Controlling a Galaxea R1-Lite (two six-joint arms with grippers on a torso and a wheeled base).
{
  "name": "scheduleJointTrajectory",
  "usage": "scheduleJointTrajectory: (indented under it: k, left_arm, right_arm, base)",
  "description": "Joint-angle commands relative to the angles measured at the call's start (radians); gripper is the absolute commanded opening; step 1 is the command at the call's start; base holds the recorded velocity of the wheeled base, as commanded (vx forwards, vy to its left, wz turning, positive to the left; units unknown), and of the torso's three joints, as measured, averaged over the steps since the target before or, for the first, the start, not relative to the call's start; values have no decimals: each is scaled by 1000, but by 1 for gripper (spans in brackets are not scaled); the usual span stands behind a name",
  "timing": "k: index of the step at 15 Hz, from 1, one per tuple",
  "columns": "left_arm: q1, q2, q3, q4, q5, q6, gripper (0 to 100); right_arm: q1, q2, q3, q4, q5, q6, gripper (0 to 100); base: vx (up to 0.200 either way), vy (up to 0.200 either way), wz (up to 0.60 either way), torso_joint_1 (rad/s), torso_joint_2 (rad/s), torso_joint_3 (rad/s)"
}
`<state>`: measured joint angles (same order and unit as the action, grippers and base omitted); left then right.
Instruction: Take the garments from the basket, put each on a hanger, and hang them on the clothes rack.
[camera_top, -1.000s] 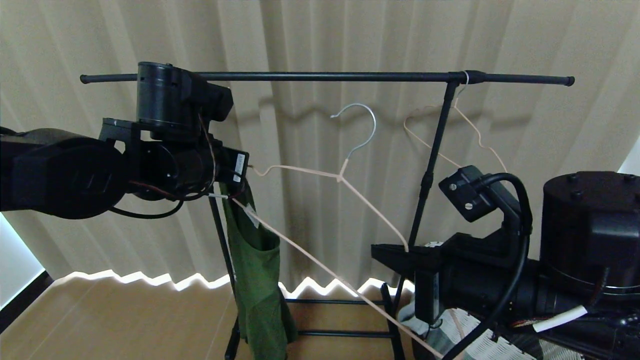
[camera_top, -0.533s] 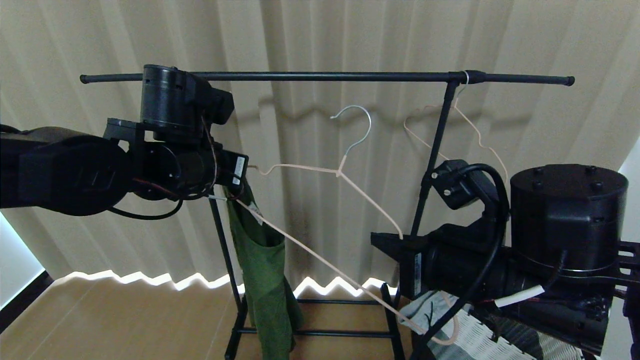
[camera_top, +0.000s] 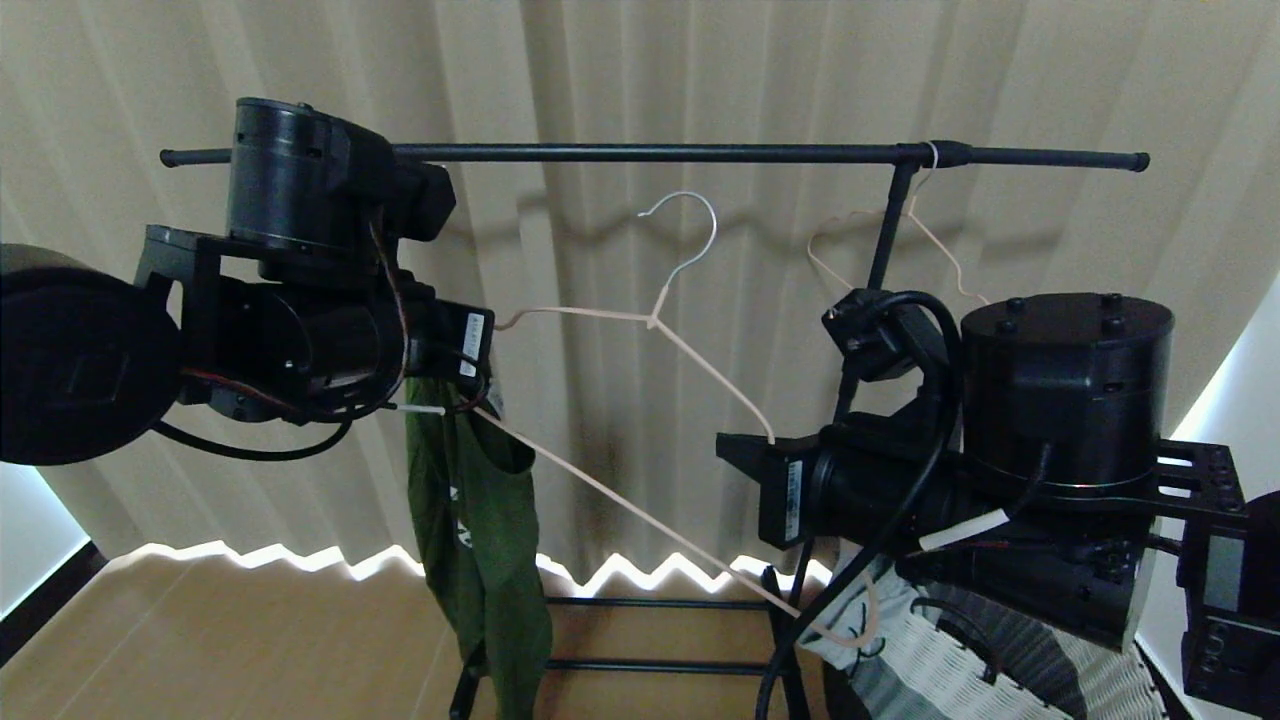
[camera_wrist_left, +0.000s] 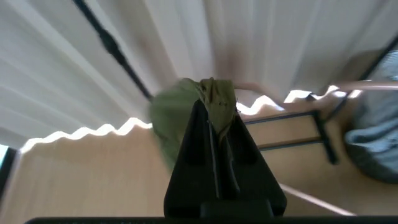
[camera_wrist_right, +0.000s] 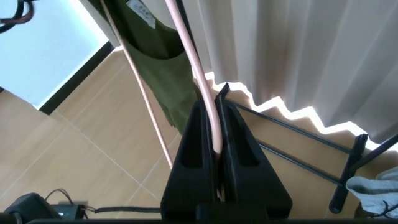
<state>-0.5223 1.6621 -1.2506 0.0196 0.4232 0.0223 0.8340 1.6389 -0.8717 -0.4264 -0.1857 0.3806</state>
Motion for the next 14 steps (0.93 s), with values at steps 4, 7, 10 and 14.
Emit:
scheduleJointTrajectory:
  k: [4, 7, 10, 14]
  left_arm:
    - [-45, -16, 0, -6, -12, -12, 0]
    - [-77, -45, 4, -4, -86, -2, 0]
    - [-114, -74, 2, -9, -245, 13, 0]
    - [-173, -73, 11, -104, -396, 19, 0]
  right_arm:
    - [17, 5, 8, 1, 0, -2, 0]
    - [19, 15, 7, -2, -1, -2, 0]
    - [19, 16, 7, -2, -3, -8, 0]
    - [19, 15, 5, -2, -4, -32, 0]
  base:
    - [0, 0, 0, 0, 0, 0]
    - [0, 0, 0, 0, 0, 0]
    - [0, 0, 0, 0, 0, 0]
    - [0, 0, 0, 0, 0, 0]
